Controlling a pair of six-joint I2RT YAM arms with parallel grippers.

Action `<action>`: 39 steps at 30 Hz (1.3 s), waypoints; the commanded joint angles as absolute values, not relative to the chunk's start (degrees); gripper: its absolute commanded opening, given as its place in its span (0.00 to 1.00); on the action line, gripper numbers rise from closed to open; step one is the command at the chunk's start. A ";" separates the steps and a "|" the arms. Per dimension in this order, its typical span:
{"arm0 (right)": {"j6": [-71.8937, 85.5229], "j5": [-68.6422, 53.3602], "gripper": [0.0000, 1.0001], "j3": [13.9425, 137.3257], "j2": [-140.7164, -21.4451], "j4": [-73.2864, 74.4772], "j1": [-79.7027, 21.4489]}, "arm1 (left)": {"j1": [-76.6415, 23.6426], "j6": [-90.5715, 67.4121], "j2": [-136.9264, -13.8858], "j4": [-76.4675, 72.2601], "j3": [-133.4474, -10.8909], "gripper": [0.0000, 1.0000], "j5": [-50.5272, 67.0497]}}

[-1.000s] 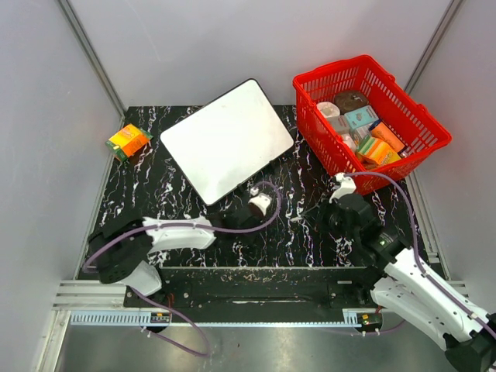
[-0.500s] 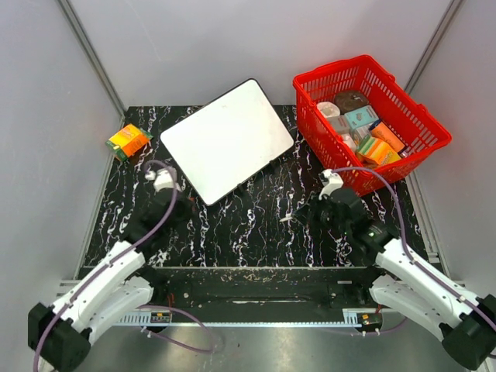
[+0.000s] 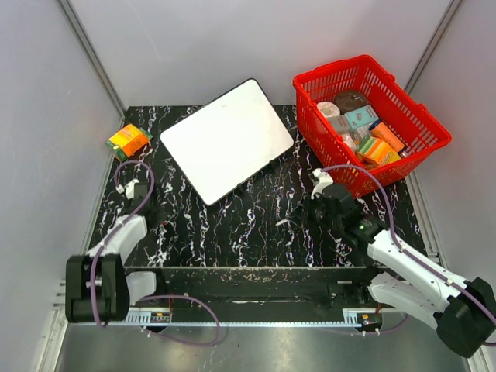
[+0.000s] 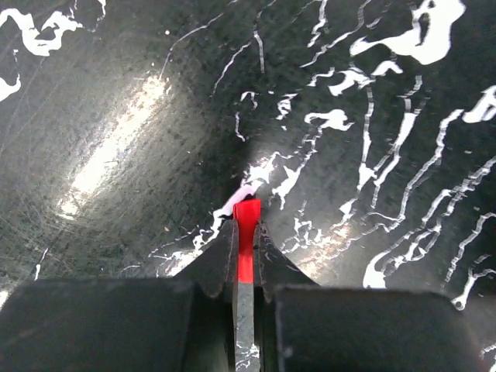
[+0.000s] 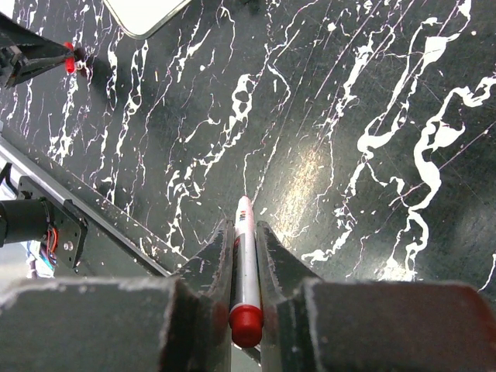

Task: Write a sentence on the whiteboard
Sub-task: Put down the pen cap at the center of the board, then move the whiteboard to the center of the board.

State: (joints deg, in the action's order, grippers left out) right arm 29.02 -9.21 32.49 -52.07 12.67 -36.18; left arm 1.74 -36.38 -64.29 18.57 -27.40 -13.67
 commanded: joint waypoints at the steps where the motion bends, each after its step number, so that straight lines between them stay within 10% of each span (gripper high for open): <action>1: 27.42 -11.07 0.00 35.33 -52.38 9.93 -35.60 | 3.60 -36.22 -71.78 15.12 -32.07 0.00 -16.00; 6: 27.07 -11.16 0.00 35.16 -52.21 9.93 -35.33 | 5.54 -35.07 -74.36 14.77 -33.84 0.16 -13.54; 11: 27.33 -11.42 0.00 35.07 -52.03 9.93 -35.16 | 6.50 -34.54 -70.50 13.62 -32.17 0.81 -11.69; 14: 27.16 -11.69 0.00 35.24 -52.03 9.93 -35.07 | 6.50 -34.80 -67.16 13.80 -32.08 0.99 -10.55; 28: 26.63 -13.71 0.00 38.41 -52.91 9.49 -34.54 | 4.14 -29.97 -48.86 1.23 -29.08 0.99 21.08; 39: 28.21 -15.56 0.00 40.52 -53.70 9.49 -31.21 | -18.70 -34.53 -62.38 12.47 -39.19 0.99 -2.70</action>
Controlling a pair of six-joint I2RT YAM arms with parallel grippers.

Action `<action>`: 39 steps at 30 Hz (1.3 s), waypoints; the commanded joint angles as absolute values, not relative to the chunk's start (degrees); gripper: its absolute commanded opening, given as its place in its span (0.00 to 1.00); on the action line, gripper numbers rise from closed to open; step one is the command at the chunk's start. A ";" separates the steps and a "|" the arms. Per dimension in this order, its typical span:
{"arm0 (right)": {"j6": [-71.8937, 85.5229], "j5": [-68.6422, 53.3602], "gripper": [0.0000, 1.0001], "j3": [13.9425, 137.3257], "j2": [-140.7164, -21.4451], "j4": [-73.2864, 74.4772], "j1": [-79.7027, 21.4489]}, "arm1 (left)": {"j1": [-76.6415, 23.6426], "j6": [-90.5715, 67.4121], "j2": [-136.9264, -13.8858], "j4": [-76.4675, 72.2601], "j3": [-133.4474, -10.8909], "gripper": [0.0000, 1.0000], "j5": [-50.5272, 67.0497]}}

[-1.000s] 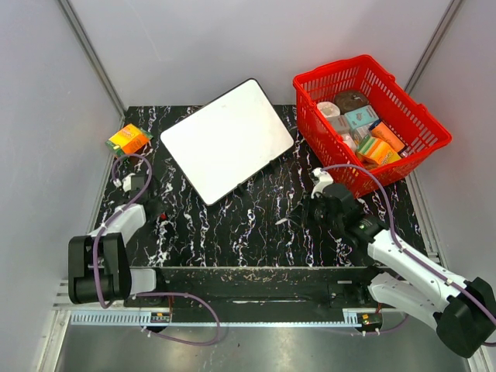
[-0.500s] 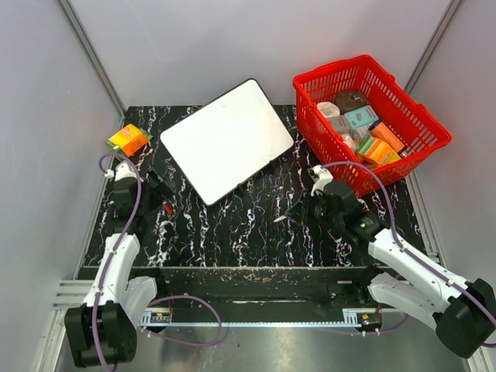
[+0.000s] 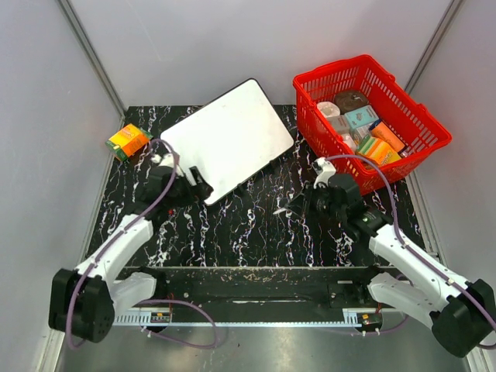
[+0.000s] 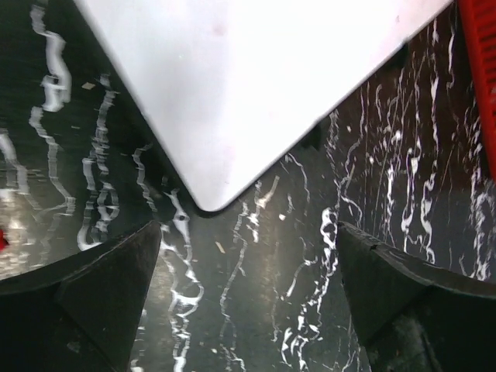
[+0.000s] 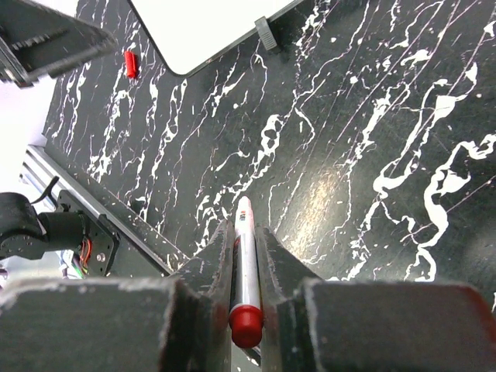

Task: Write a sentence on the whiteboard
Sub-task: Move the whiteboard to the center of the board.

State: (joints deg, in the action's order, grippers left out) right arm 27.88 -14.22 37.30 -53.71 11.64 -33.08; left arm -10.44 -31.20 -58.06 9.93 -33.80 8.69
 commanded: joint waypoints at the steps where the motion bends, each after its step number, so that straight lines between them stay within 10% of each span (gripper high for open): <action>1: 28.30 -15.73 0.00 40.52 -53.70 9.75 -30.68 | -22.55 -35.24 -63.53 14.13 -41.03 0.99 -7.07; 18: 25.93 -19.25 0.00 36.83 -52.21 14.59 -19.60 | -47.54 -47.63 -96.67 19.60 -62.91 0.91 -29.86; 39: 26.19 -21.01 0.00 37.09 -50.89 15.73 -18.99 | -48.52 -60.03 -109.95 17.41 -65.48 0.69 -39.73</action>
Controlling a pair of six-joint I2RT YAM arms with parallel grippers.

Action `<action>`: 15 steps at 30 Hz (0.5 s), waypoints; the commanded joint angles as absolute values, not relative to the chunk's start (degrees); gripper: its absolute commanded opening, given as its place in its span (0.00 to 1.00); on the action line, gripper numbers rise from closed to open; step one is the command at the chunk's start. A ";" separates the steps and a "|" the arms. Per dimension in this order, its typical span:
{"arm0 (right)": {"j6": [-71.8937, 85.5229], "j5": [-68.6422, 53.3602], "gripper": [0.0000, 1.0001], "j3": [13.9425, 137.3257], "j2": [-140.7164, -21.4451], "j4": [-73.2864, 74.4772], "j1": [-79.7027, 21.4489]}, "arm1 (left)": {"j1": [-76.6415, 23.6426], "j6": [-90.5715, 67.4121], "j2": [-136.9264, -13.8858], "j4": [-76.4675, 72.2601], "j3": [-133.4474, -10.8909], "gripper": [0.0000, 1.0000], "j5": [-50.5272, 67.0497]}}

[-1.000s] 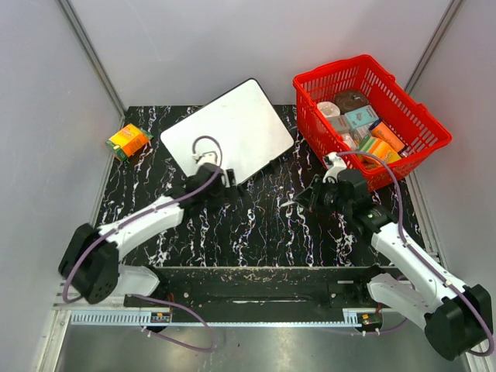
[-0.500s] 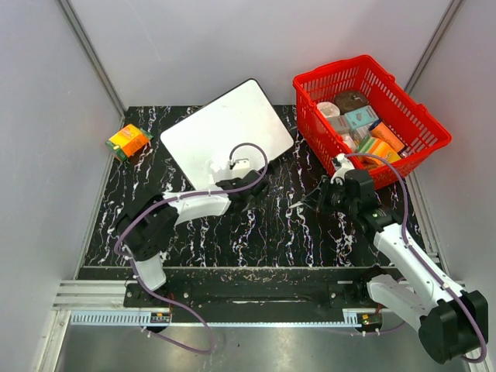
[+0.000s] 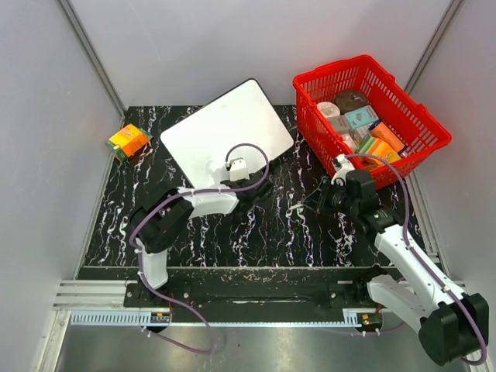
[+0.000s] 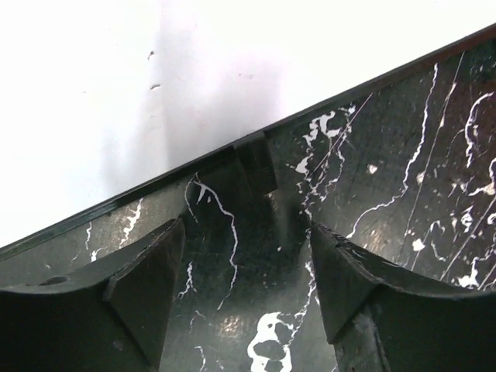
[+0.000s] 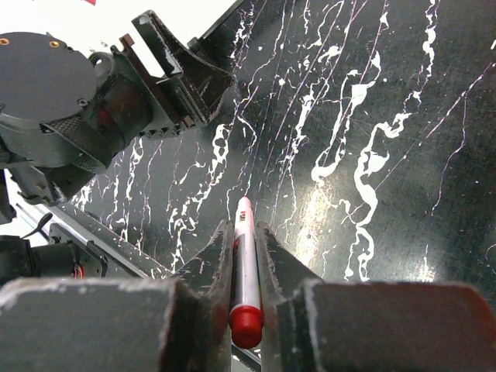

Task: Write a sentence on the whiteboard
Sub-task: Move the whiteboard to the center of the board.

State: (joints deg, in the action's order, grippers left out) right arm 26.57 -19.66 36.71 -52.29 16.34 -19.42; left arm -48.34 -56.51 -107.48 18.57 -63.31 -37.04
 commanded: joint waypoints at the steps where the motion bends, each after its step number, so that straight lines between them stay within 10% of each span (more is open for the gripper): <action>1: 26.37 -21.09 0.00 37.09 -50.89 15.91 -18.98 | -48.52 -60.38 -110.91 17.58 -65.65 0.68 -40.07; 15: 26.89 -22.94 0.00 36.65 -50.71 15.73 -18.99 | -45.09 -58.72 -113.47 19.69 -68.47 0.41 -41.75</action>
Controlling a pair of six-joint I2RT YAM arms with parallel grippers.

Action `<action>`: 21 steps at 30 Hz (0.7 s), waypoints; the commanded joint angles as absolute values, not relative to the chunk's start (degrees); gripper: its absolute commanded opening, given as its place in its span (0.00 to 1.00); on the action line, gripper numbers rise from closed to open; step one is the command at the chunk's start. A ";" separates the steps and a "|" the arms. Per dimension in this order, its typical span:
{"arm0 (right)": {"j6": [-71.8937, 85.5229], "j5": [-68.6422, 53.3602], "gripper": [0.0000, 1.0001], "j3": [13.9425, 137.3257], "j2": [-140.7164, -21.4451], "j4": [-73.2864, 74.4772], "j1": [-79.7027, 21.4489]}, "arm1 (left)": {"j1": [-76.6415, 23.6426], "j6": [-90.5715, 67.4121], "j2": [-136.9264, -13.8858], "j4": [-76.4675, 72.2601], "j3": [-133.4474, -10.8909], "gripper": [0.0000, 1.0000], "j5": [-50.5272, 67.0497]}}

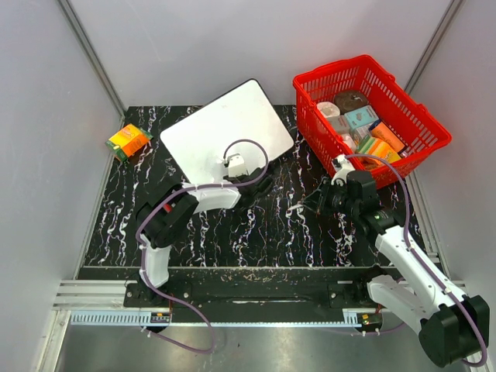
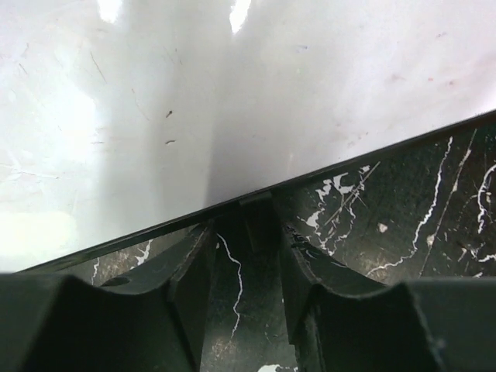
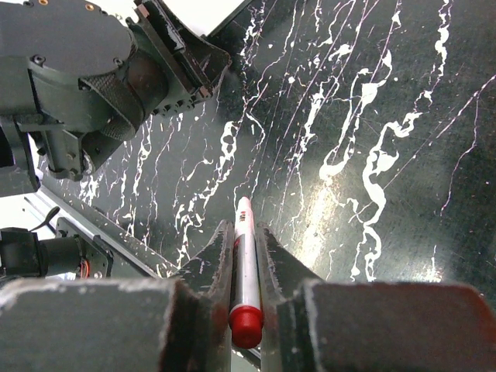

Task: Write a sentence on the whiteboard
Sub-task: Move the whiteboard to the center of the board.

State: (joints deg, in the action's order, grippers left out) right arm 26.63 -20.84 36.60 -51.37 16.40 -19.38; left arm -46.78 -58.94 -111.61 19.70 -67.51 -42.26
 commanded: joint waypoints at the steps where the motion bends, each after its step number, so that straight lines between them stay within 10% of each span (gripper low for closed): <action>1: 26.98 -23.03 0.00 36.56 -50.71 15.73 -18.98 | -44.91 -58.45 -113.55 19.69 -68.47 0.41 -41.75; 21: 27.42 -24.43 0.00 36.30 -50.63 15.12 -19.07 | -43.86 -47.38 -106.79 14.41 -58.81 0.00 -34.72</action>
State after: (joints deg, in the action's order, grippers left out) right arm 26.85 -22.85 36.07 -51.37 16.38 -19.38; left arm -43.62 -50.70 -108.81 13.02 -62.33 -40.07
